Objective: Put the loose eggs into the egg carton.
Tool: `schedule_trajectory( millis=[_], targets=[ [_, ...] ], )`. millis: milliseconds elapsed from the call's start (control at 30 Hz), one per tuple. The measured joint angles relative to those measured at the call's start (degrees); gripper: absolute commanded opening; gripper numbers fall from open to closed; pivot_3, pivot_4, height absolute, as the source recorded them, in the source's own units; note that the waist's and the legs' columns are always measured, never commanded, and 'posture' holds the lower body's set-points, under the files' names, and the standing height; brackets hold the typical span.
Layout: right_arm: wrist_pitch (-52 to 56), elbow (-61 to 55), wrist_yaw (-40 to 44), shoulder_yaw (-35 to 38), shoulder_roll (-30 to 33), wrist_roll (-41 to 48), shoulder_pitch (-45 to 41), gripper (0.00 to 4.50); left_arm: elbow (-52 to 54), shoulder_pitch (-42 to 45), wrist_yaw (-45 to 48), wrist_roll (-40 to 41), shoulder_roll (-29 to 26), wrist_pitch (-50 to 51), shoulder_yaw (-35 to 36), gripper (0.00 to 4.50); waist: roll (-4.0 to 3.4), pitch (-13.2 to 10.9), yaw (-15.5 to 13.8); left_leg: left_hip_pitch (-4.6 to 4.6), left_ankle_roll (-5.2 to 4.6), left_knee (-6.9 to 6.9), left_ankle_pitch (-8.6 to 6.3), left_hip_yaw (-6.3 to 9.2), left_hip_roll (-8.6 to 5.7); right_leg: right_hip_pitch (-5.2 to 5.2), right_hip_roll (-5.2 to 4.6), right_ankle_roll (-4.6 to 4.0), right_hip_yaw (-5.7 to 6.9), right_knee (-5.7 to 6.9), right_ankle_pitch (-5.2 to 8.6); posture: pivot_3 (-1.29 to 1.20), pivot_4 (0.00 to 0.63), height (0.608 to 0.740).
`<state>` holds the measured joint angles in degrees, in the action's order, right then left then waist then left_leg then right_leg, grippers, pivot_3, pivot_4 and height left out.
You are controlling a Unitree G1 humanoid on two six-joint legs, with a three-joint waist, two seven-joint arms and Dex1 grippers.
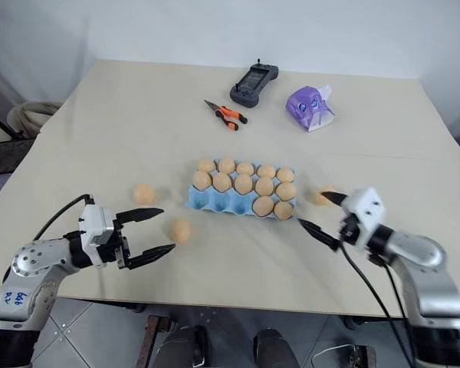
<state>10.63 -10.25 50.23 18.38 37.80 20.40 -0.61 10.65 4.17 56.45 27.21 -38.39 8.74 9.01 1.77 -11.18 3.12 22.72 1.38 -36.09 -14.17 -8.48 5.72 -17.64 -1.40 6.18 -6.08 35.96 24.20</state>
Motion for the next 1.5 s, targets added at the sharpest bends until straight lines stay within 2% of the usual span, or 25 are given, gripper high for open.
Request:
schedule_trajectory(
  millis=[167,300,533,733,967,1100,1233,1333,1367,1500],
  targets=[
    [-5.88,2.14,-1.53,7.91,-0.88,0.09,8.62,4.47,-1.58,4.08,-0.12,0.59,0.87,0.9,-0.16,4.5,0.0,0.0,0.46,-0.24,0.0,-0.01,0.01,-0.13,-0.07,0.15,0.1,0.05,-0.14,0.06,-0.03,0.0,0.15,0.74],
    [-10.49,6.12,-3.1,9.44,-3.94,-0.21,13.45,4.47,-3.01,5.16,0.26,0.58,1.11,1.07,-0.3,4.5,0.0,0.0,0.45,-0.29,0.03,0.06,0.01,-0.13,-0.05,0.17,0.08,0.04,-0.16,0.05,-0.02,0.0,0.15,0.74],
    [-12.61,7.88,-4.57,8.54,-4.83,-0.68,11.97,4.47,-4.43,6.8,1.19,0.59,1.1,1.58,-0.4,4.5,-0.04,0.01,1.0,-0.3,0.02,0.04,0.01,-0.16,-0.02,0.18,0.07,0.05,-0.17,0.08,-0.03,0.0,0.15,0.74],
    [-5.91,9.59,-4.93,1.12,-4.18,-0.71,-2.55,4.47,-4.12,6.97,2.39,0.57,2.03,0.81,-1.5,4.5,-0.05,0.01,1.77,-0.37,0.04,-0.02,0.07,-0.15,0.01,0.13,0.08,0.08,-0.21,0.3,-0.05,0.0,0.15,0.74],
    [-1.81,28.15,-9.28,-6.48,-6.21,-5.12,-23.24,4.47,-2.5,5.99,0.82,0.41,3.9,0.83,-3.3,4.5,-0.05,0.0,1.73,-0.31,0.03,-0.09,0.08,-0.19,0.0,0.08,0.05,0.08,-0.22,0.29,-0.04,0.0,0.15,0.74],
    [-3.16,38.97,-11.39,-9.12,-8.51,-7.91,-31.27,4.47,-0.9,5.69,-0.61,0.41,4.85,1.08,-3.66,4.5,-0.07,-0.01,1.86,-0.32,0.02,-0.08,0.09,-0.21,0.06,0.04,0.06,0.07,-0.24,0.32,-0.04,0.0,0.15,0.74],
    [-5.32,44.84,-11.99,-10.42,-10.7,-9.17,-33.06,3.66,0.15,4.9,-1.92,0.41,5.55,1.25,-3.81,4.5,-0.09,-0.02,1.69,-0.31,0.05,-0.04,0.11,-0.16,0.09,0.03,0.05,0.03,-0.21,0.3,0.0,0.0,0.15,0.74],
    [-7.08,44.69,-11.85,-10.73,-11.69,-9.12,-32.6,2.64,0.21,4.33,-2.74,0.4,5.75,1.49,-3.81,4.5,-0.1,-0.03,1.82,-0.29,0.05,-0.07,0.1,-0.19,0.08,0.02,0.04,0.05,-0.23,0.33,0.01,0.0,0.15,0.74],
    [-7.61,44.29,-11.67,-10.73,-11.71,-8.99,-32.1,2.48,0.27,4.25,-3.01,0.41,5.74,1.54,-3.75,4.5,-0.1,-0.03,1.82,-0.29,0.05,-0.09,0.1,-0.19,0.08,0.02,0.05,0.05,-0.22,0.36,0.01,0.0,0.15,0.74],
    [-8.96,38.7,-9.58,-10.72,-11.95,-7.71,-28.5,2.46,0.38,3.7,-3.87,0.41,5.73,1.63,-2.93,4.5,-0.11,-0.03,1.78,-0.3,0.09,-0.1,0.13,-0.16,0.09,0.02,0.05,0.05,-0.22,0.47,0.01,0.0,0.15,0.74]
  ],
)
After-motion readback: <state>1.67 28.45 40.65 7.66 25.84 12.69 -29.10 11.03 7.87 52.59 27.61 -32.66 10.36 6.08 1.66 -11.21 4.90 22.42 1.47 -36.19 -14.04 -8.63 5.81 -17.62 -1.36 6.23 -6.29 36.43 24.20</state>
